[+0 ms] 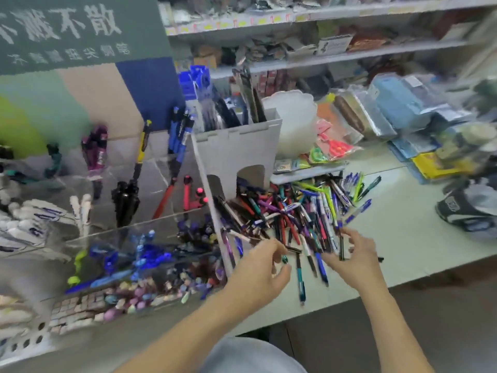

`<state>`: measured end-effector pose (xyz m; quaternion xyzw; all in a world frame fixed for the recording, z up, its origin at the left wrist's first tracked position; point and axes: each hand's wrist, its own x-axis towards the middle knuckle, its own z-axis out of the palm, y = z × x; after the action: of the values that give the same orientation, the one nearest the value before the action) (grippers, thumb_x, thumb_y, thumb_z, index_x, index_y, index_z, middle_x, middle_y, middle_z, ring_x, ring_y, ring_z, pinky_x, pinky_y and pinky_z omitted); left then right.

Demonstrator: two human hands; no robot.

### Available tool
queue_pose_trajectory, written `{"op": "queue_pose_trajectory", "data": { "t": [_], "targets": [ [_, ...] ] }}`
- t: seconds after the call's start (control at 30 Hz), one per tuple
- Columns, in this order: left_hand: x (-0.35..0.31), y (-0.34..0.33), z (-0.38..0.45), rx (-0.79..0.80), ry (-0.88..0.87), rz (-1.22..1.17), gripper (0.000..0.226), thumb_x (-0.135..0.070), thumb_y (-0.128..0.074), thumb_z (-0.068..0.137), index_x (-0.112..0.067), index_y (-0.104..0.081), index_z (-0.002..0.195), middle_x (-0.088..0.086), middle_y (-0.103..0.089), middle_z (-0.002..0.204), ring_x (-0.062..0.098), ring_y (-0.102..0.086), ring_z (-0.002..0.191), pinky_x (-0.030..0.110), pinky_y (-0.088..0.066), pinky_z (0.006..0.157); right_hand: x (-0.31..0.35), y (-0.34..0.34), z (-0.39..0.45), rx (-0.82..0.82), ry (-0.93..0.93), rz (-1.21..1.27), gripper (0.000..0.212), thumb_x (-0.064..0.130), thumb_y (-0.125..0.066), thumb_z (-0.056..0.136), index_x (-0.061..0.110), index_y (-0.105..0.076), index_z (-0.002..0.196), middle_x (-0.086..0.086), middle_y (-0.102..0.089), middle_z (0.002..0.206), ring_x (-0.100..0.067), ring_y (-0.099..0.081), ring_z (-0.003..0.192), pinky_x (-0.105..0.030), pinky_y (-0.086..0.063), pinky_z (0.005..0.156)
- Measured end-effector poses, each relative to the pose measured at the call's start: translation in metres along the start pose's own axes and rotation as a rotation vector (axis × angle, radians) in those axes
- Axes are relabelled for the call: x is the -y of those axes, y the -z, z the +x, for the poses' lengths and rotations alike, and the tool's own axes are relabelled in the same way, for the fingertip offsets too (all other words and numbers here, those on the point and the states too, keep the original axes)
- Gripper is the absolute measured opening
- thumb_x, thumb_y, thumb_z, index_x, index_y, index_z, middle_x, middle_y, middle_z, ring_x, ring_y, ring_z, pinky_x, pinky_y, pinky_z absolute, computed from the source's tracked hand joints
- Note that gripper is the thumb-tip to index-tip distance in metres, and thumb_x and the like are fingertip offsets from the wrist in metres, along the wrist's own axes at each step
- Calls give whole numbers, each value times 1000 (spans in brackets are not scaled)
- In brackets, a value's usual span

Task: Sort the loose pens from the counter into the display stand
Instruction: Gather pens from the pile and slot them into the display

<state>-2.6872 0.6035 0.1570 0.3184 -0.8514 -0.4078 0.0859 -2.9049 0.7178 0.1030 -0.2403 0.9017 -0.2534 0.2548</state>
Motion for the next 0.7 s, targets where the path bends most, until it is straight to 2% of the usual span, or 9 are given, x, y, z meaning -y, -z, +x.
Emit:
{"op": "queue_pose_trajectory", "data": {
  "t": [0.1,0.2,0.27,0.37,0.5,0.6,0.7],
  "targets": [
    [7,-35,26,51,181,74,31,-36,-59,95,-24,-49,122,-8,-48,107,8,-48,90,23,-41,79,-45,-1,11,94,-228,-211,108,47,-92,64,48,-30,153,-12,-22,153,-35,-24,139,-50,-35,112],
    [20,-63,45,71,363,116,51,-43,-65,90,-21,-43,130,-3,-46,122,13,-49,104,26,-41,86,-66,-11,14,54,-256,-141,112,41,-96,61,42,-33,153,-13,-20,154,-36,-25,138,-51,-33,115],
    [28,-79,54,75,437,153,57,-48,-68,87,-18,-42,129,-1,-45,124,16,-49,109,27,-42,88,-75,-21,17,-24,-200,3,102,31,-98,60,32,-47,148,-12,-26,147,-33,-27,134,-48,-33,116],
    [33,-99,61,46,432,263,62,-55,-70,83,-18,-43,125,2,-45,122,19,-50,107,32,-48,92,-81,-26,25,-72,-109,119,73,23,-97,63,18,-66,129,-5,-34,129,-29,-39,125,-43,-39,112],
    [29,-112,68,45,407,388,68,-58,-71,81,-18,-39,125,3,-42,119,21,-52,102,33,-50,86,-76,-28,35,-63,9,82,42,20,-89,76,15,-72,114,1,-37,112,-24,-47,113,-25,-38,99],
    [27,-118,76,45,394,438,68,-57,-75,76,-19,-37,117,3,-40,114,21,-49,98,34,-50,82,-65,-36,43,-51,83,56,29,23,-84,81,13,-72,105,3,-38,107,-21,-50,104,-25,-42,92],
    [26,-119,84,100,377,452,59,-53,-77,77,-21,-40,110,3,-42,108,22,-52,91,33,-49,76,-59,-40,49,-27,135,-13,27,26,-84,80,12,-75,101,4,-45,103,-15,-43,99,-29,-44,87]
  ]
}}
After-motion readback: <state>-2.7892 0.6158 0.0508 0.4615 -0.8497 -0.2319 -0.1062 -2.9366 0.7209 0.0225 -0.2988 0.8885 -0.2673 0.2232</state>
